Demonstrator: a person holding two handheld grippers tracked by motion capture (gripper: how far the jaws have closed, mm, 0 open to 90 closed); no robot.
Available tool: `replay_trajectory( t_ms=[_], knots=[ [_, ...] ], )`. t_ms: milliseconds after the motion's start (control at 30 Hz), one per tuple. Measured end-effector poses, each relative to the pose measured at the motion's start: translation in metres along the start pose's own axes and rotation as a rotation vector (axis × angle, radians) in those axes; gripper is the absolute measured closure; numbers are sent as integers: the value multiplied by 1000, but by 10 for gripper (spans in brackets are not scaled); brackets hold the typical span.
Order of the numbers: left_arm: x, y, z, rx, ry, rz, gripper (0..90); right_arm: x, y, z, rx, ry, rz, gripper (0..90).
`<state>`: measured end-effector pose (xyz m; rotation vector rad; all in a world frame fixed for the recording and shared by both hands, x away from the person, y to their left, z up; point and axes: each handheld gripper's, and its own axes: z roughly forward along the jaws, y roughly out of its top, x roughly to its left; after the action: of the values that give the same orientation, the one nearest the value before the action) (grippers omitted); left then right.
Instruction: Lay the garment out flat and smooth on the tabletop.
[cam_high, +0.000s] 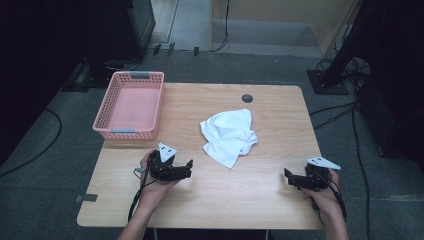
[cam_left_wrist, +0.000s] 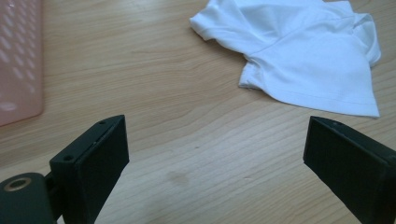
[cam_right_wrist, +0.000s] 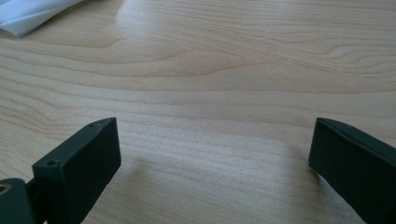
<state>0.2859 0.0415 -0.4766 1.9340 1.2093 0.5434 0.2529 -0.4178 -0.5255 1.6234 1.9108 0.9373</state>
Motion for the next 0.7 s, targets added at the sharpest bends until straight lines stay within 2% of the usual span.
replay_trajectory(
  t_ms=[267, 300, 567, 700],
  knots=[
    [-31, 1, 17, 29, -63, 65, 74, 11, 2, 3, -22, -24, -18, 37],
    [-35, 2, 19, 23, -65, 67, 103, 11, 2, 3, -25, -26, -18, 37],
    [-62, 2, 37, 42, -109, 94, 105, 15, 4, 4, -26, -41, -9, 47],
    [-74, 3, 48, 63, -113, 111, 105, 17, 6, 4, -30, -17, -10, 84]
  ],
)
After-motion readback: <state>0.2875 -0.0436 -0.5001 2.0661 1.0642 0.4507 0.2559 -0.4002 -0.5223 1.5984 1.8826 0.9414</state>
